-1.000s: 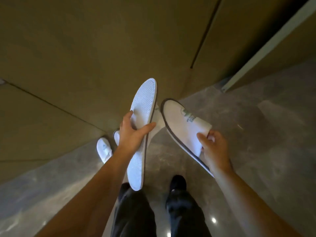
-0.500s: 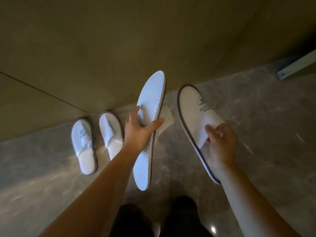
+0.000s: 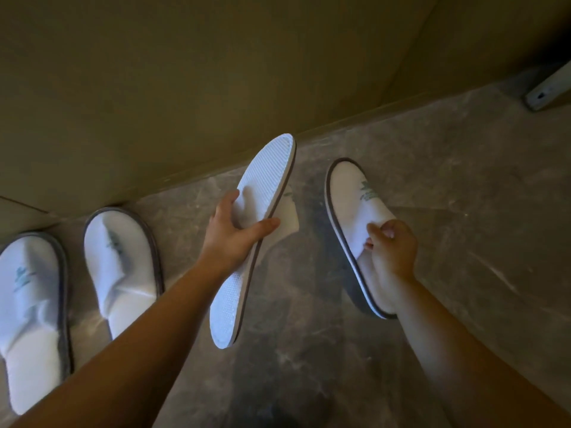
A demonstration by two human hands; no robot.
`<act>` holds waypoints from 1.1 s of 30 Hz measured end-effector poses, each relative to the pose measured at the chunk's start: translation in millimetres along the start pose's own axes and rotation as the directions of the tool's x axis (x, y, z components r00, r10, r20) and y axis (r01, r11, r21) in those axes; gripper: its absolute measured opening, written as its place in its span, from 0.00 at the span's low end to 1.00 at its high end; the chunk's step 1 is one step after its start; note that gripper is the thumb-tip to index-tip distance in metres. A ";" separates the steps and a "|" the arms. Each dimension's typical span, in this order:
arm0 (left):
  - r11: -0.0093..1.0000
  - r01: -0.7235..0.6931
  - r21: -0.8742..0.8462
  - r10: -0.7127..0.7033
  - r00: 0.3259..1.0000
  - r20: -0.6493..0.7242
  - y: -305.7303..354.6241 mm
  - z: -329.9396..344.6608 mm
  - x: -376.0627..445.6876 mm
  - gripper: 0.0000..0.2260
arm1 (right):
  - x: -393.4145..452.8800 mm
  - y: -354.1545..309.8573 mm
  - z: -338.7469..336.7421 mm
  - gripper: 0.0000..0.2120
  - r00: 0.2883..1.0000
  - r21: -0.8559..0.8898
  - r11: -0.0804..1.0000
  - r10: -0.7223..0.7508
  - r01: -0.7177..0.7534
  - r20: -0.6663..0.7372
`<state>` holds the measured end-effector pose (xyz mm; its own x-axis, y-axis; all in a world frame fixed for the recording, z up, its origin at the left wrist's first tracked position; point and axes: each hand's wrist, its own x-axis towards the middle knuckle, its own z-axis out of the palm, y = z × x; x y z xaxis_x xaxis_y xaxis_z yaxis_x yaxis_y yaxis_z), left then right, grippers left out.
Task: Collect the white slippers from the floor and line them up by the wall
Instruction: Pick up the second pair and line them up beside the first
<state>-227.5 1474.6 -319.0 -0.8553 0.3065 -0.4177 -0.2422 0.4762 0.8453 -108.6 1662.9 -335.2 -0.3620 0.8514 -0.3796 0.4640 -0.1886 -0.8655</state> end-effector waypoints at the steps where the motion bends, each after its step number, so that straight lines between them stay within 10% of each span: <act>1: 1.000 -0.005 -0.001 0.005 1.000 -0.005 1.1 -0.8 0.7 0.36 | 1.8 -1.1 1.1 0.13 1.000 0.016 1.000 0.011 -0.011 0.023; 3: 1.000 -0.009 0.001 0.009 1.000 0.002 0.8 -2.7 -0.6 0.36 | -1.1 -4.0 4.6 0.02 0.995 -0.056 0.998 0.038 -0.033 0.091; 7: 0.996 0.030 -0.082 -0.025 0.997 0.068 -0.3 1.4 -9.5 0.42 | -15.8 -4.0 14.1 0.15 0.977 -0.131 0.991 0.000 0.029 0.214; 11: 0.974 0.054 -0.218 -0.022 0.989 0.148 2.5 4.7 -17.0 0.41 | -42.5 -8.8 41.6 0.30 0.799 -0.094 0.995 0.065 -0.010 0.598; 17: 0.956 0.024 -0.293 0.095 0.917 0.386 0.0 -3.2 -22.5 0.22 | -50.2 -20.0 55.9 0.37 0.647 0.070 0.956 0.139 -0.286 0.750; 25: 0.909 0.224 -0.353 0.024 0.814 0.580 -7.1 -10.7 -34.3 0.12 | -57.0 -23.4 60.9 0.30 0.741 0.001 0.988 0.116 -0.156 0.662; 33: 0.894 0.185 -0.409 -0.049 0.946 0.322 -23.4 -37.5 -34.5 0.12 | -72.2 -15.3 73.6 0.13 0.756 -0.030 0.997 0.075 -0.073 0.650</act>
<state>-209.5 1421.9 -311.9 -0.6496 0.5319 -0.5433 -0.5619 0.1455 0.8143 -149.1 1568.3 -318.6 -0.7645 0.3113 -0.5645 0.5135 -0.2354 -0.8252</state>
